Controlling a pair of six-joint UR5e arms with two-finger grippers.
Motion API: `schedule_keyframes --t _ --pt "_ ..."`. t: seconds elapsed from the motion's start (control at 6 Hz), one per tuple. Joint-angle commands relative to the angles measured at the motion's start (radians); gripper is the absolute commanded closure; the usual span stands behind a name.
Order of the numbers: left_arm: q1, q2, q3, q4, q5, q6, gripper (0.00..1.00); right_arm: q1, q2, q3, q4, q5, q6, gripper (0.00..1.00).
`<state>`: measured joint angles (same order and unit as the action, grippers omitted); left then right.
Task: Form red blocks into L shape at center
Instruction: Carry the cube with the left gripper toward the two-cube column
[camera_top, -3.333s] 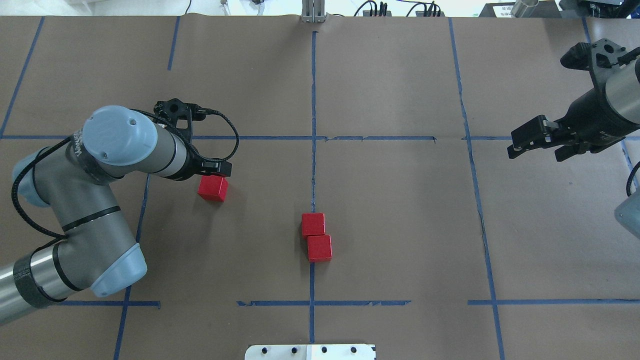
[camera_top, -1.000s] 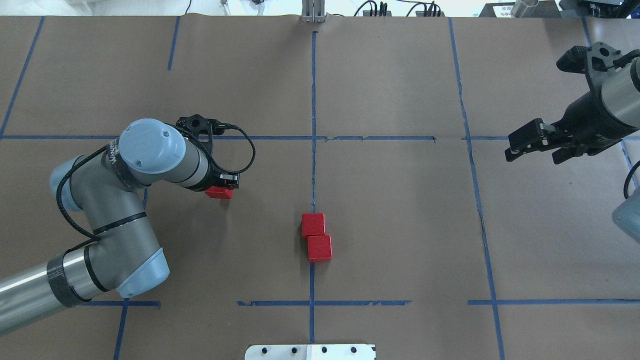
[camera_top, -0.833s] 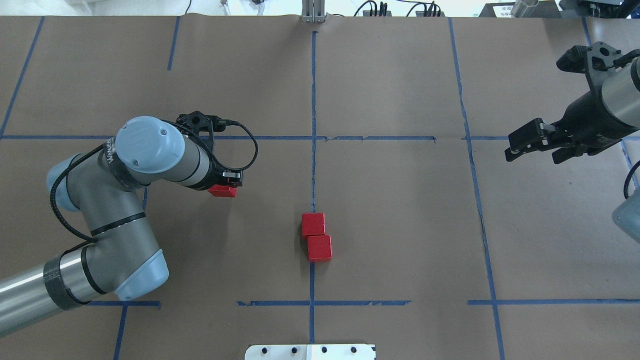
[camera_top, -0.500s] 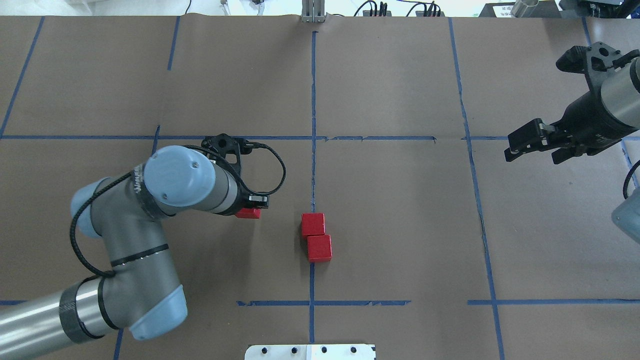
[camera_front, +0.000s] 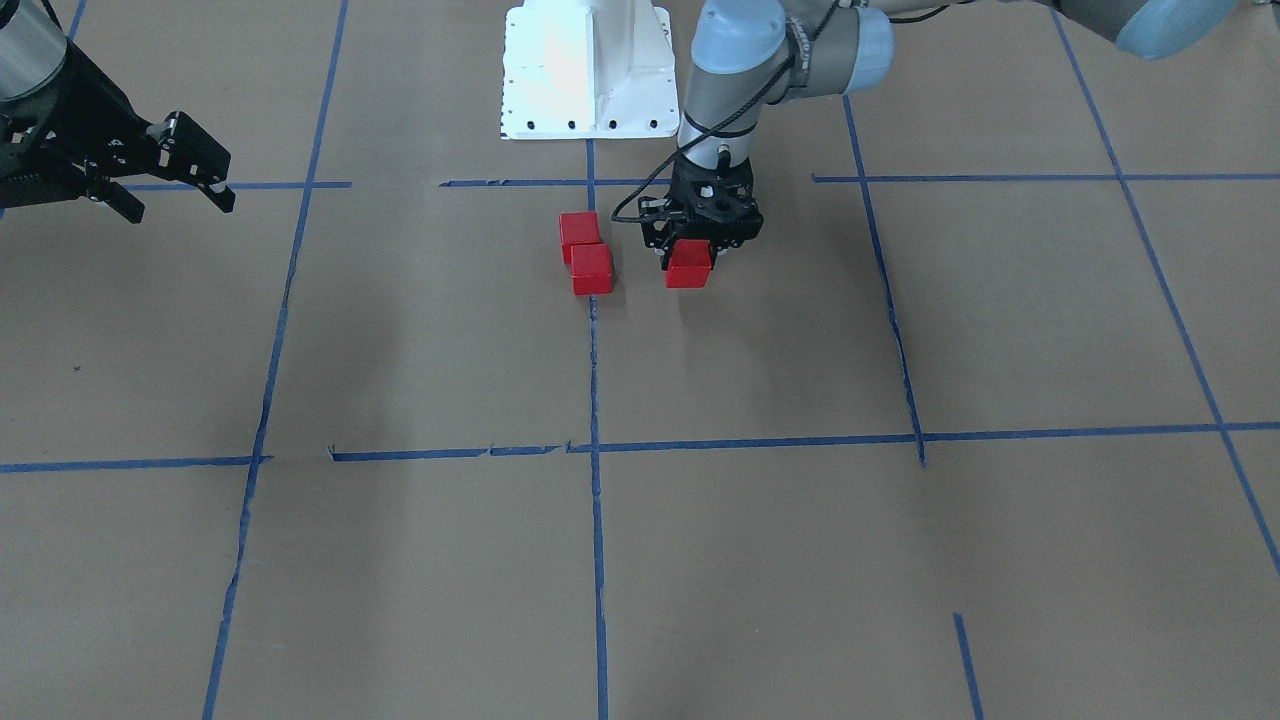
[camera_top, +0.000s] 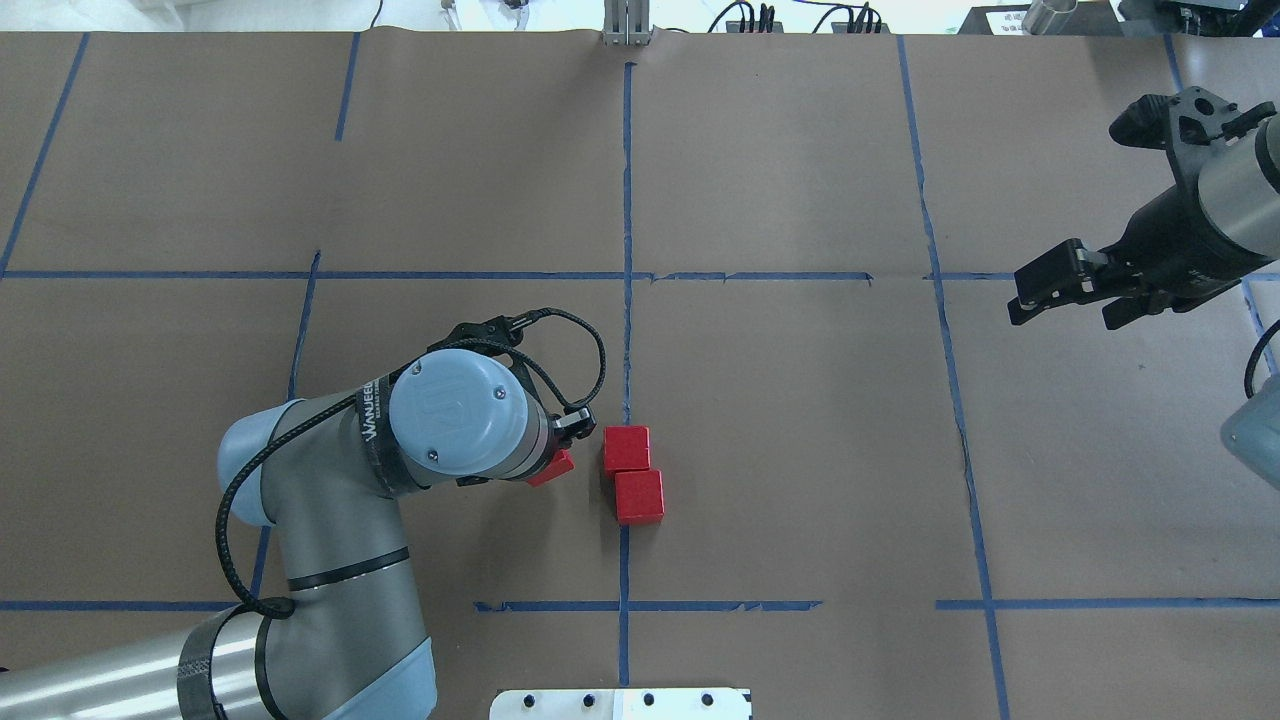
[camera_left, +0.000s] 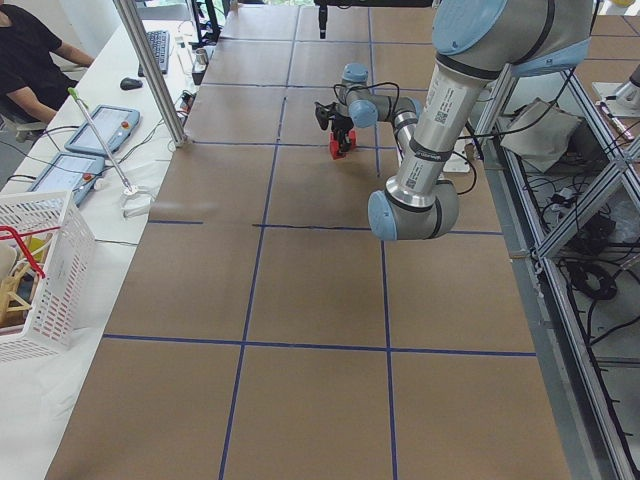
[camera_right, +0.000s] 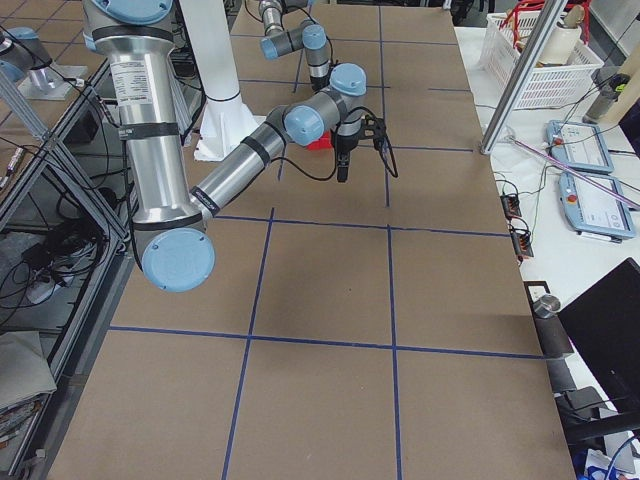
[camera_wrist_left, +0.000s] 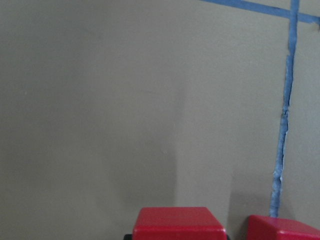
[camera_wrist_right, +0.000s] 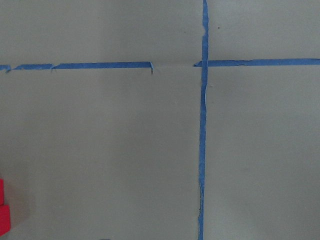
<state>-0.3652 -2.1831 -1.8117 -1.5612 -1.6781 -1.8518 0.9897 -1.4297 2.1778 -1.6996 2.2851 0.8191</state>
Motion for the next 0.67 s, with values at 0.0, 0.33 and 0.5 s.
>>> schedule_keyframes --t 0.0,0.33,0.5 --pt "-0.004 -0.02 0.014 0.006 0.023 -0.43 1.0 -0.003 0.0 0.0 0.0 -0.001 0.0 0.0" --pt "-0.024 -0.027 0.015 0.055 0.038 -0.77 1.0 -0.009 0.0 0.002 0.0 -0.001 0.002 0.0" --pt "-0.021 -0.044 0.031 0.091 0.037 -0.865 1.0 -0.011 0.0 0.002 0.0 -0.003 0.002 0.0"
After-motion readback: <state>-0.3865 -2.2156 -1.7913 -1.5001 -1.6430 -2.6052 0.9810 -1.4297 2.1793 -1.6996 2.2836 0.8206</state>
